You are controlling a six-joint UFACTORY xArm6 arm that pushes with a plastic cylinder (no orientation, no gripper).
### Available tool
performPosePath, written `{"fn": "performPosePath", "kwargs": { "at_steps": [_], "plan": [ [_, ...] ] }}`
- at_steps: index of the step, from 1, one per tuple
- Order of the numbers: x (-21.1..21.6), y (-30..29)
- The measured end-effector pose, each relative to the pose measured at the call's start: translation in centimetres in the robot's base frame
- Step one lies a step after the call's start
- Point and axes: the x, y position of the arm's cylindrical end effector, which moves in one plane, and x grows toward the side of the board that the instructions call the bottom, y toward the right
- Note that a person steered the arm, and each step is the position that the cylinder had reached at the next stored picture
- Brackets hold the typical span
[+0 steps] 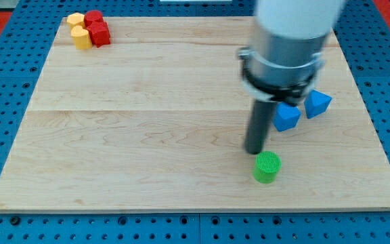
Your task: Slide the green circle towards the bottom center
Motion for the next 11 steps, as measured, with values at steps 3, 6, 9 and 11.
{"fn": "performPosePath", "kwargs": {
  "at_steps": [3, 6, 9, 11],
  "plan": [
    [1.3, 14.4],
    [5.3, 9.2],
    [0.7, -2.4],
    [3.7, -7.2]
  ]
}}
